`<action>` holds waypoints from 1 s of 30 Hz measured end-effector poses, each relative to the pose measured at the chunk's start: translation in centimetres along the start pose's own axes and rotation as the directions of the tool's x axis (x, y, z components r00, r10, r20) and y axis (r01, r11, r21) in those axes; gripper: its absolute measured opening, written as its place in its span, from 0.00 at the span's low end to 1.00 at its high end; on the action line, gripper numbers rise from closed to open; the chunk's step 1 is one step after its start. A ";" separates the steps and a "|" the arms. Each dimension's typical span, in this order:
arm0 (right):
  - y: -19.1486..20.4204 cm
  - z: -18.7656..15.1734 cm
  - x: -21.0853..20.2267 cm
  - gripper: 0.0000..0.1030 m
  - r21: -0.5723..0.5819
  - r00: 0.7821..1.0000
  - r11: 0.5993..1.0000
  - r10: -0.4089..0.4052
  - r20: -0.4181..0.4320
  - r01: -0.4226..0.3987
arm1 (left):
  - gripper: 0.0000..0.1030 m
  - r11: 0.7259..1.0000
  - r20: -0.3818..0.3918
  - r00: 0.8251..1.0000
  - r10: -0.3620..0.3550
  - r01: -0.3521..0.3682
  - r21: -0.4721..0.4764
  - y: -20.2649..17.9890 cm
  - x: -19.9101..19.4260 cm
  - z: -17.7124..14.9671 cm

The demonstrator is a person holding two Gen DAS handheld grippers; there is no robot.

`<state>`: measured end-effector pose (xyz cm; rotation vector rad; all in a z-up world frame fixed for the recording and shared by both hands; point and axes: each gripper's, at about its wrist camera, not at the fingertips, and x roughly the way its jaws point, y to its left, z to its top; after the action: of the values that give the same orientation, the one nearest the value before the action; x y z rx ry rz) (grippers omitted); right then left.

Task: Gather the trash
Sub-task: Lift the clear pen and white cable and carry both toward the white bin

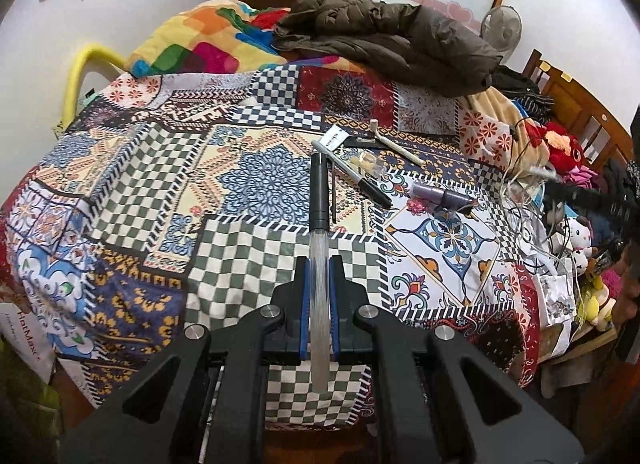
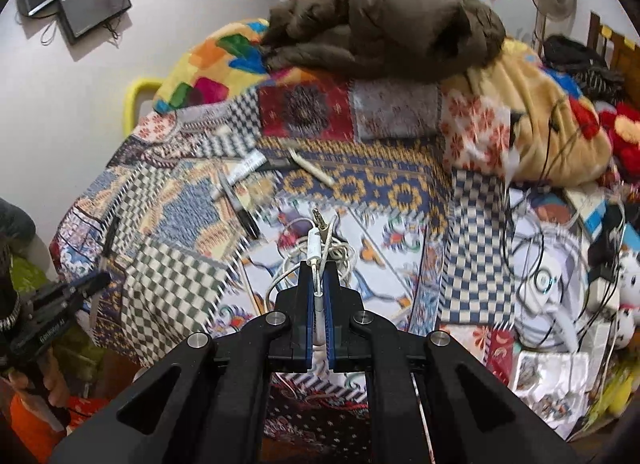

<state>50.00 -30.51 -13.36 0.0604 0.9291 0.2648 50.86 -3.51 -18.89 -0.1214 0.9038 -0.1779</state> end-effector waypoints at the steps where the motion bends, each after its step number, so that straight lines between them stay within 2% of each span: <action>1: 0.3 0.5 -0.4 0.04 -0.007 1.000 1.000 0.001 0.012 -0.001 | 0.07 1.000 0.004 1.000 0.002 -0.002 -0.002 0.1 -0.3 0.0; 7: 2.0 2.2 -2.0 0.04 -0.043 0.998 0.999 0.010 0.060 -0.007 | 0.07 1.000 0.023 1.000 0.016 -0.015 -0.017 0.8 -1.8 -0.1; 14: 4.7 2.6 -3.9 0.04 -0.091 0.996 0.995 0.038 0.082 -0.031 | 0.07 0.999 0.049 0.998 0.028 -0.026 -0.036 1.5 -4.4 -0.5; 24: 10.8 0.8 -6.3 0.04 -0.185 0.991 0.978 0.111 0.075 -0.096 | 0.07 0.995 0.104 0.991 0.079 -0.071 -0.075 4.2 -11.3 -3.1; 30: 15.8 -1.2 -7.5 0.04 -0.258 0.984 0.955 0.167 0.056 -0.148 | 0.07 0.987 0.130 0.983 0.132 -0.117 -0.114 6.8 -16.2 -6.3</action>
<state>41.62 -17.25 -5.63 -0.0909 0.8083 0.5243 36.72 6.24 -11.51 -0.1730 0.7811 -0.0044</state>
